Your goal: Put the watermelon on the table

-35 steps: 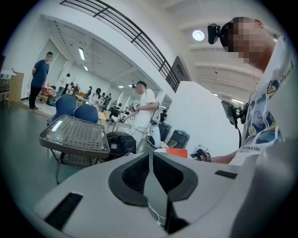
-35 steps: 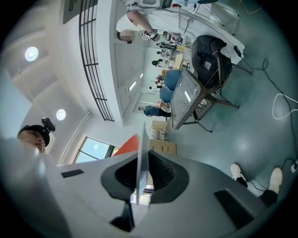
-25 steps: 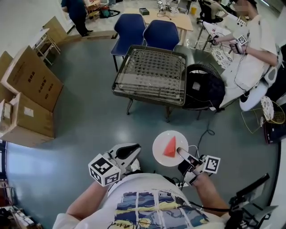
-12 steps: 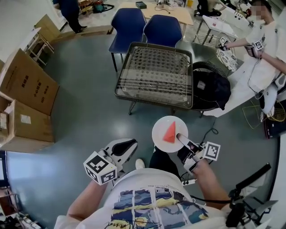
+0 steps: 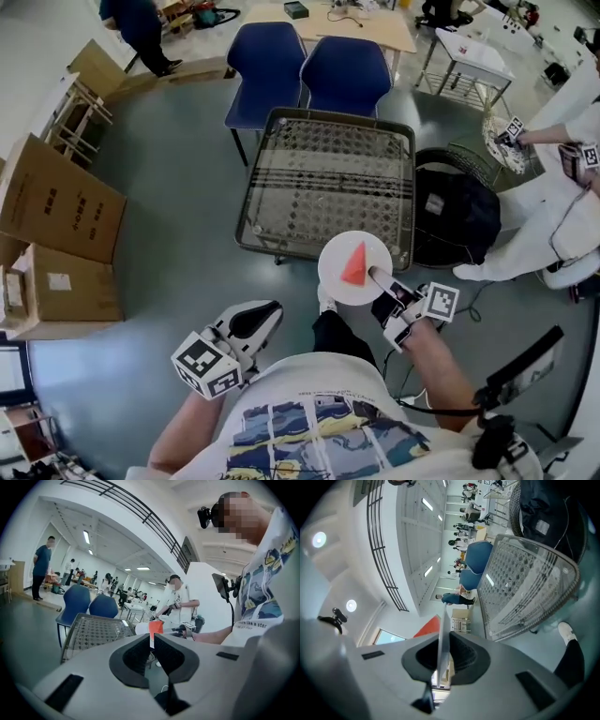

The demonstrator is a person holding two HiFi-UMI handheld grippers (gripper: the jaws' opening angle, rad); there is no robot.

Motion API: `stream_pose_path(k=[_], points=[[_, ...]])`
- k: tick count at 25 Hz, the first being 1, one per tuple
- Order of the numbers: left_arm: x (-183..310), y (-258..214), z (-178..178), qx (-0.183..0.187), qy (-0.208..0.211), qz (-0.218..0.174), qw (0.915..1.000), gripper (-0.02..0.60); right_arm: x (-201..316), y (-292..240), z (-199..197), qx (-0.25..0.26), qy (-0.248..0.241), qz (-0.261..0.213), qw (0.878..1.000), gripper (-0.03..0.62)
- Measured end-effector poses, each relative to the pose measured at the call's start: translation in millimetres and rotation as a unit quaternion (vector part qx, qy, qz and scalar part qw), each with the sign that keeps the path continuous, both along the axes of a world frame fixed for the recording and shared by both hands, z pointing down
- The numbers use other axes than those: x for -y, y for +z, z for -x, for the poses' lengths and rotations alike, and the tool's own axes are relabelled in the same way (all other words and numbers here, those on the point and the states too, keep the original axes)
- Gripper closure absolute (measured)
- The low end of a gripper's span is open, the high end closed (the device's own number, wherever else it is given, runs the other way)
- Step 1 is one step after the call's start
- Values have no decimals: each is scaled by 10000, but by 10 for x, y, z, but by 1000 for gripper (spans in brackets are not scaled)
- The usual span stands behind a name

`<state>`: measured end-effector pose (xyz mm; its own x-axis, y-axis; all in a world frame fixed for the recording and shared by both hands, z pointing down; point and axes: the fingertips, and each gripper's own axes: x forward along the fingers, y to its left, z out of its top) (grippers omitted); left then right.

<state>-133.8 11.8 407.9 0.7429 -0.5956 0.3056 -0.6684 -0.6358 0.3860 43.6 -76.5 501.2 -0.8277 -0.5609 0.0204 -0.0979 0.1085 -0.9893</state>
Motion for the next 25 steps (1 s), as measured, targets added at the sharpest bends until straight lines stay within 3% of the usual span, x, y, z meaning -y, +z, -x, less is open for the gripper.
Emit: stream_pose_path(k=[11,16,25], points=[[1583,-143,-401,167,-269,101,9994,554,2021,590,-584,-369,143,116,9991,566],[1844,-85,-408,183,-302,300,9989,555,2671,969,-758,-676,285,112,9972,566],[2137,-128,-398,223,-419,435,9979,555,3660,1577,-1163,-778,1065,515,9899,566]])
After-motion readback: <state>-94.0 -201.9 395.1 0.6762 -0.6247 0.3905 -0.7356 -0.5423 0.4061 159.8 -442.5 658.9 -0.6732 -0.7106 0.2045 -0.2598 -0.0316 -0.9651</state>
